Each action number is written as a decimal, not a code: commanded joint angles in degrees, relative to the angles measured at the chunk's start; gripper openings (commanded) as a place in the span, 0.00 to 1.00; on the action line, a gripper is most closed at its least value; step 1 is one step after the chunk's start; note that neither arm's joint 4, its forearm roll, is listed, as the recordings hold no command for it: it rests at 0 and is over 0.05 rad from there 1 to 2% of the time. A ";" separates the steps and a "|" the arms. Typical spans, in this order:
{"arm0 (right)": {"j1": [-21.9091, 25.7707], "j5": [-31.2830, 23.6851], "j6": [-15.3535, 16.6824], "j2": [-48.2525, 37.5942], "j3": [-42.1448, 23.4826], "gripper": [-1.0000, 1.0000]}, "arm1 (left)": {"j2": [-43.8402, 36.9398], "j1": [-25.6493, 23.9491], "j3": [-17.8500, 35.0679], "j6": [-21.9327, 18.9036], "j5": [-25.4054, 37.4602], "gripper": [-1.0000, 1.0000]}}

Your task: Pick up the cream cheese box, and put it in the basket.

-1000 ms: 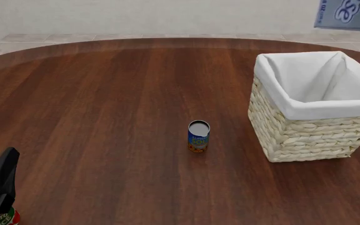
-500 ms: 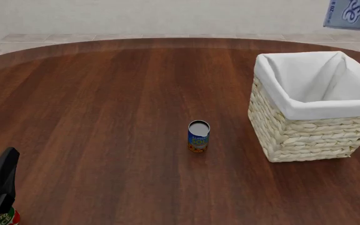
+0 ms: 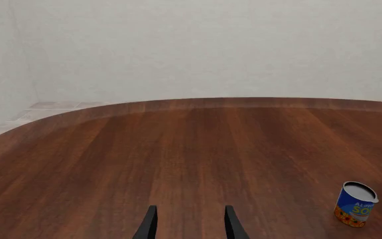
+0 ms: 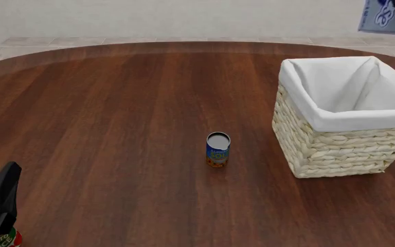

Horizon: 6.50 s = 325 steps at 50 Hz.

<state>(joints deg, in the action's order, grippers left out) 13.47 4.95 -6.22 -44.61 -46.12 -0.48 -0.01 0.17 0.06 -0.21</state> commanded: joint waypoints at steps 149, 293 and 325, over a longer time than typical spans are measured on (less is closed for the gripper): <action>-15.27 1.55 2.60 -23.31 -4.98 0.00 | 0.00 -0.01 0.00 0.00 0.00 1.00; -15.93 10.78 2.56 -35.47 -4.22 0.00 | 0.02 0.01 0.00 0.00 0.00 1.00; -16.39 12.08 2.38 -37.70 -3.61 0.00 | 0.01 0.00 0.00 0.00 0.00 1.00</action>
<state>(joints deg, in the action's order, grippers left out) -2.80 16.59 -3.10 -81.81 -49.33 -0.49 -0.01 0.17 0.07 -0.21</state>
